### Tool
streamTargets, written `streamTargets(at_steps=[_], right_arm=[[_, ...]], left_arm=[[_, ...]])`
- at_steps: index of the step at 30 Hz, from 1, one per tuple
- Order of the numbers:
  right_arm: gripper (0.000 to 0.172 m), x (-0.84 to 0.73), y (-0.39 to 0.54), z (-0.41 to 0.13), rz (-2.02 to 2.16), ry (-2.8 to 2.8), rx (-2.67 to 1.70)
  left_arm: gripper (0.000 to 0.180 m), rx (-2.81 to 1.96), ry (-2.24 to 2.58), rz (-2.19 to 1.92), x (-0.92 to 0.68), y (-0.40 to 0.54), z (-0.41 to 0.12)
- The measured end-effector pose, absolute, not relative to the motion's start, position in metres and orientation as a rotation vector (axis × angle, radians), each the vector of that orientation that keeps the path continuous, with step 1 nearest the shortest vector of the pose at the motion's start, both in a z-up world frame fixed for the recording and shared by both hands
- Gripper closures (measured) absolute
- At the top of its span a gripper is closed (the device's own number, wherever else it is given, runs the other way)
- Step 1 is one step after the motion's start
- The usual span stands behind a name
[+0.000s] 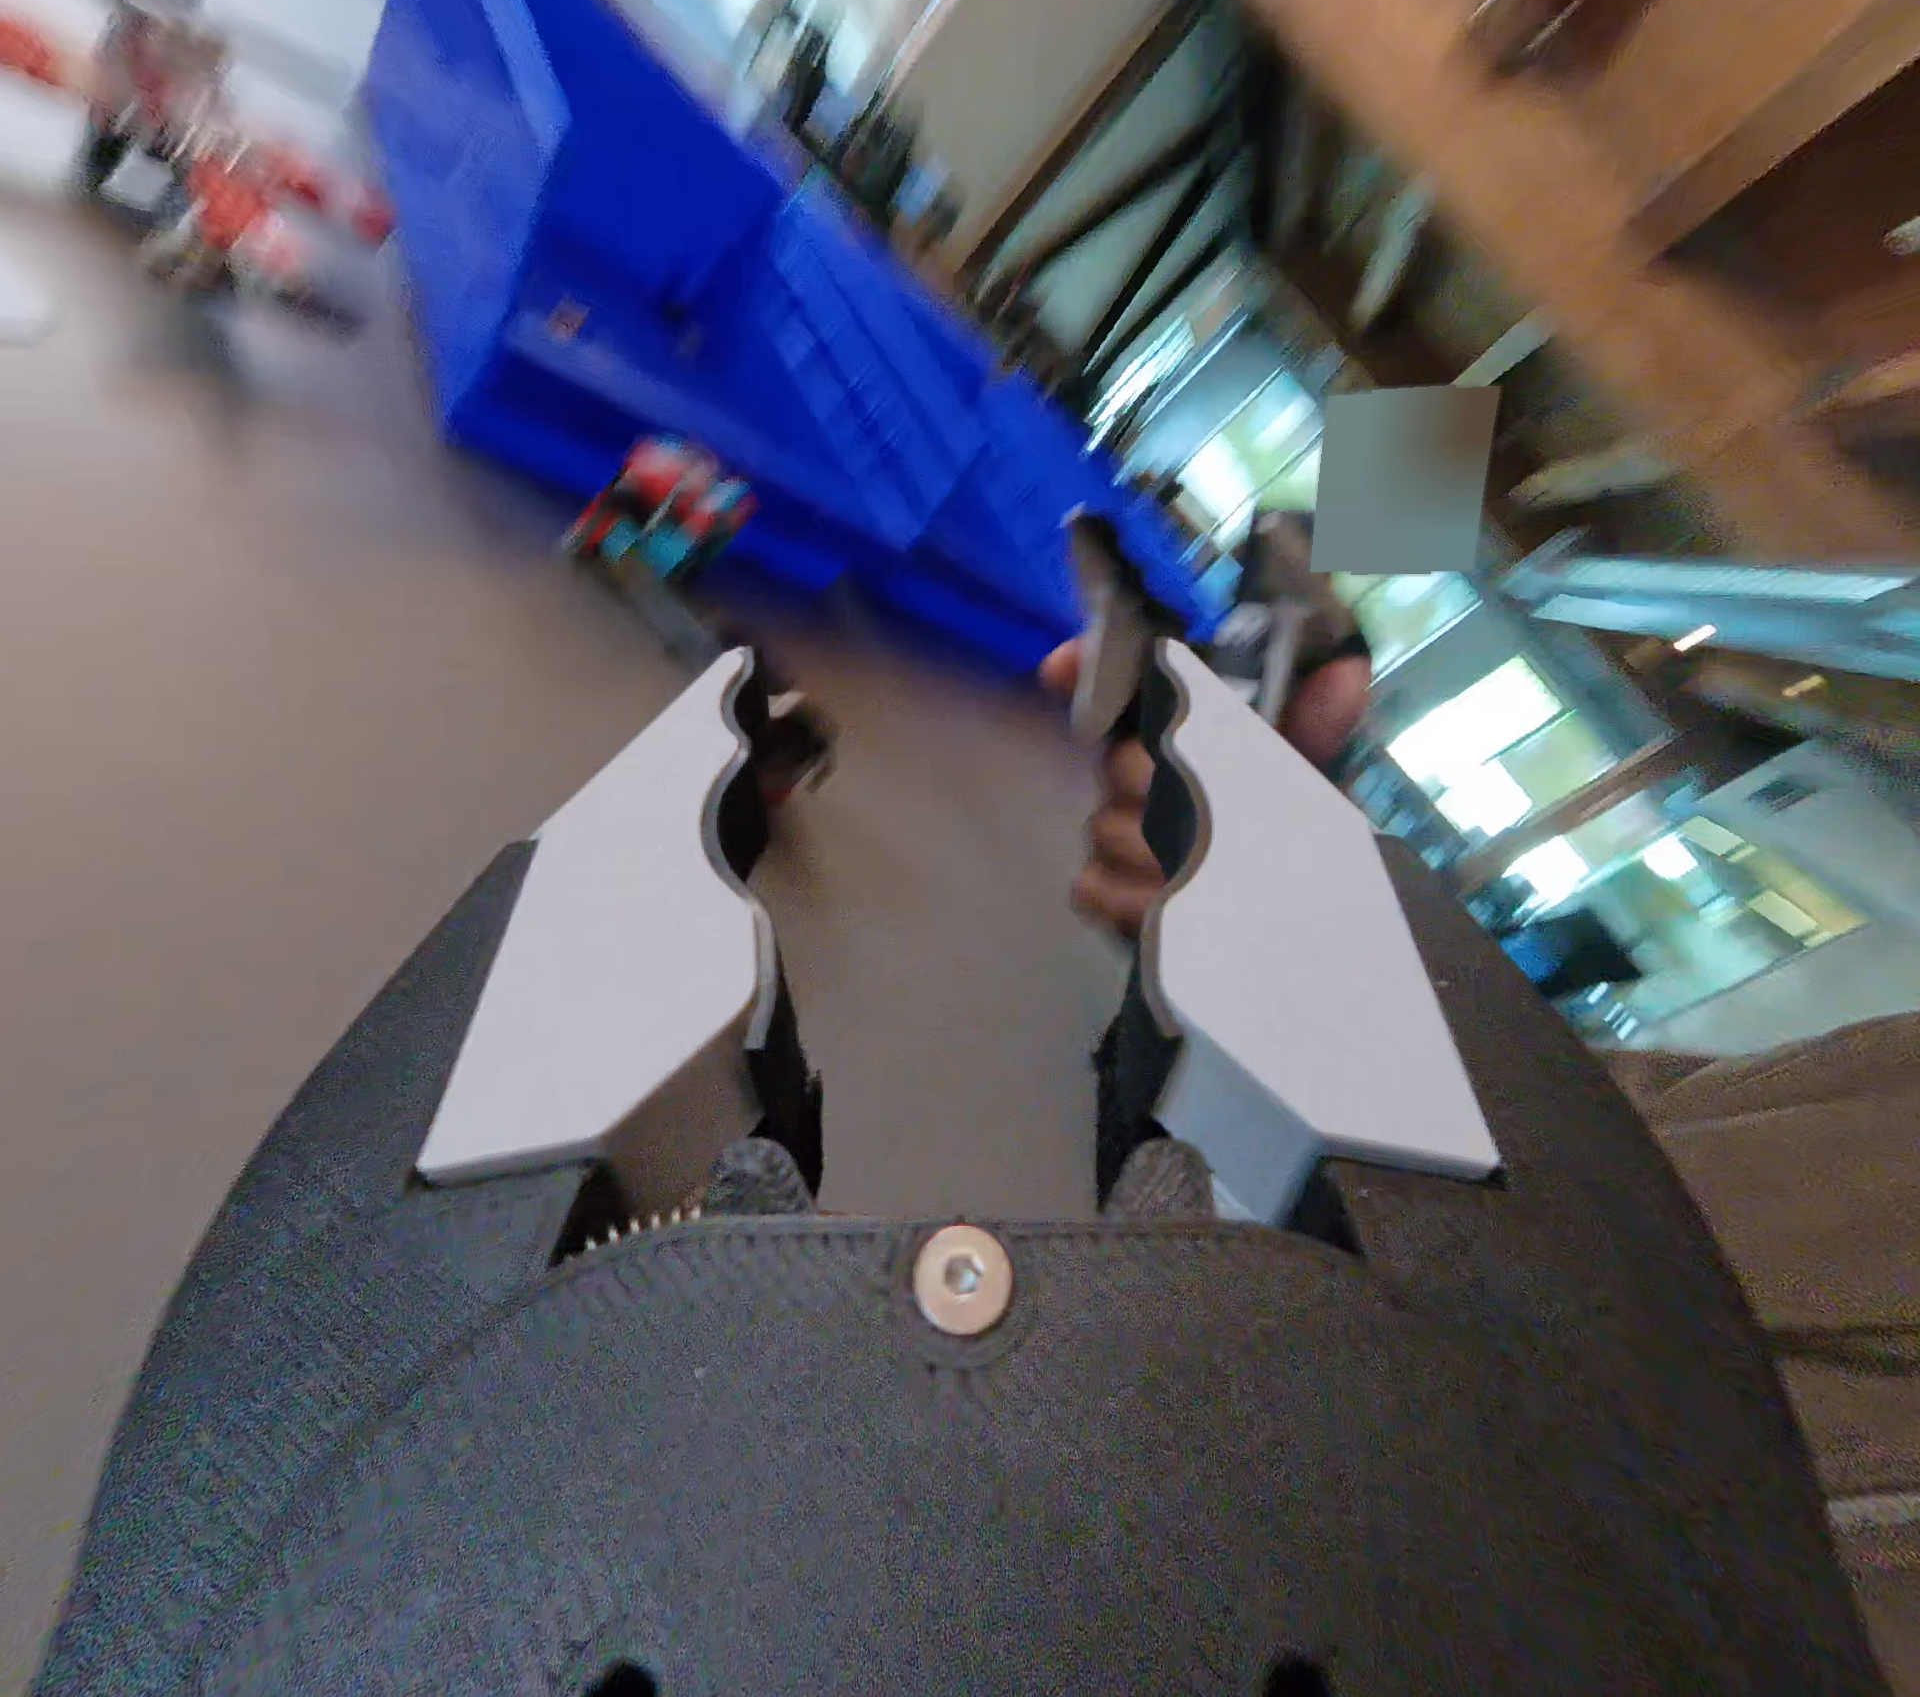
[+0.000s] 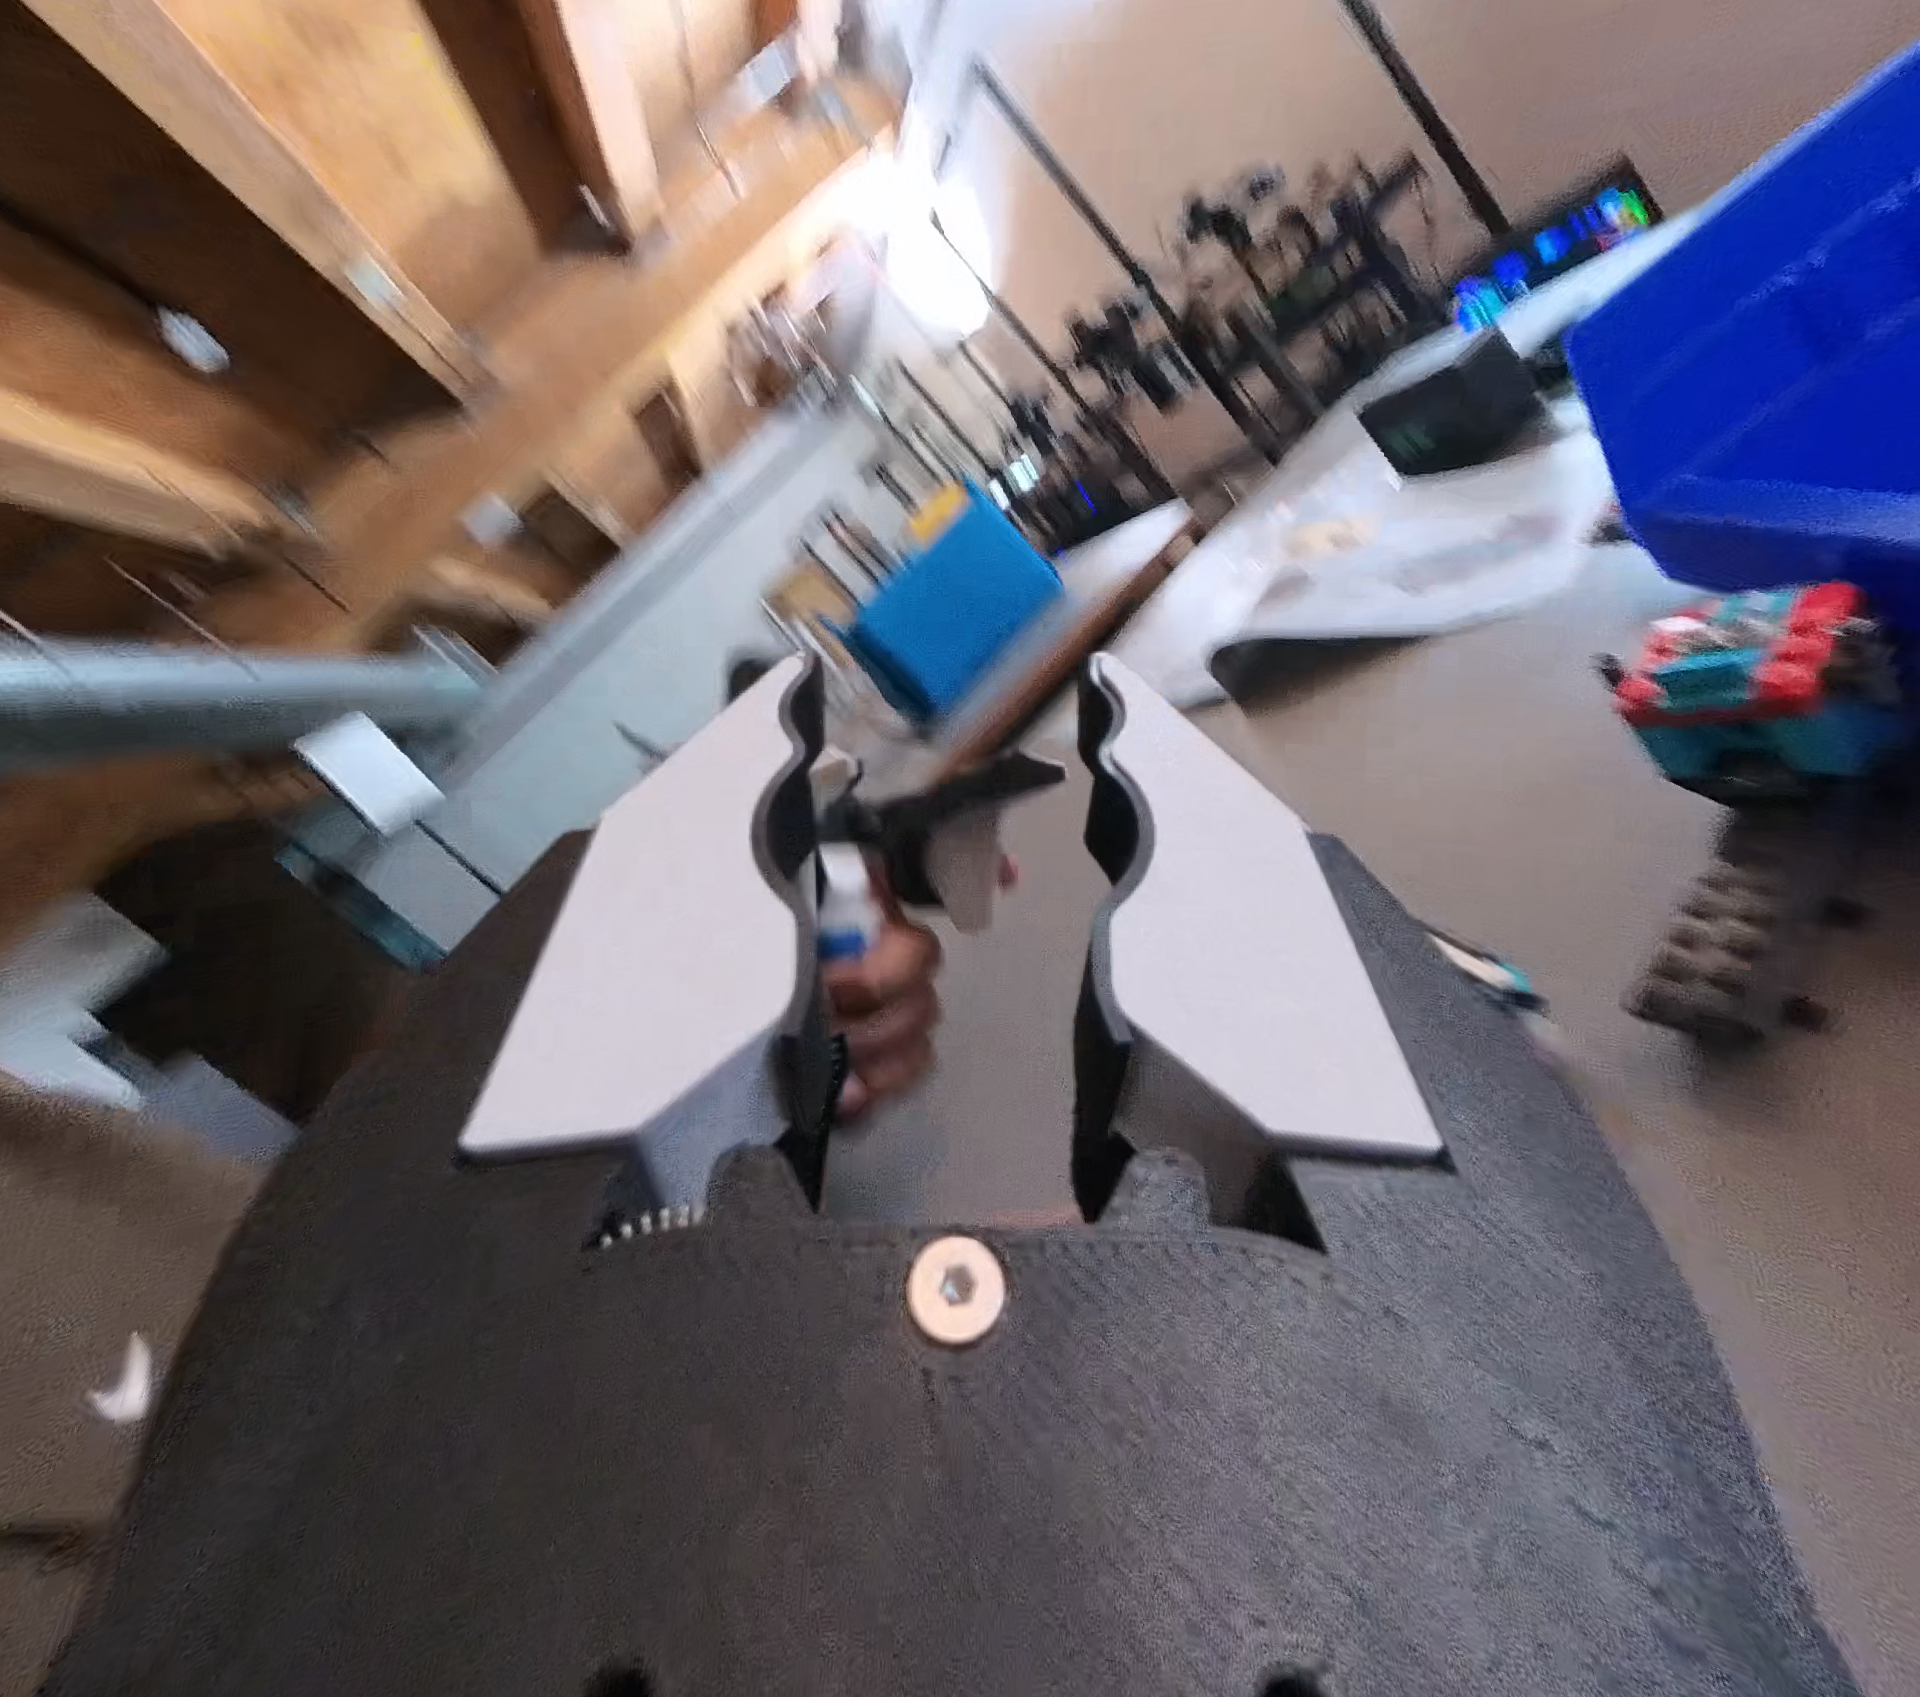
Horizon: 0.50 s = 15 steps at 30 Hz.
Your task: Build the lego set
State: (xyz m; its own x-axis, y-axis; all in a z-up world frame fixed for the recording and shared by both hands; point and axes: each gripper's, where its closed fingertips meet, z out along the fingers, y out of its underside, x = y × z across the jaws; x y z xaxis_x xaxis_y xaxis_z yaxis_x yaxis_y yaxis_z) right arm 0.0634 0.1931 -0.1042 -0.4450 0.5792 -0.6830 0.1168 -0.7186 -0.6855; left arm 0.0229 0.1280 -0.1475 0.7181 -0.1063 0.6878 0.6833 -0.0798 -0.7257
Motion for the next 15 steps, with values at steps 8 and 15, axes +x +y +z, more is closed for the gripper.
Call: streamTargets(at_steps=[8,15], right_arm=[[0.105,0.067,0.192,-0.058,2.523,-0.329,-1.244],[0.106,0.088,0.192,-0.043,2.423,-0.283,-1.134]], left_arm=[[0.107,-0.981,-0.349,-0.904,0.102,0.147,-0.082],[0.107,-1.085,-0.294,-0.742,0.13,0.147,-0.089]])
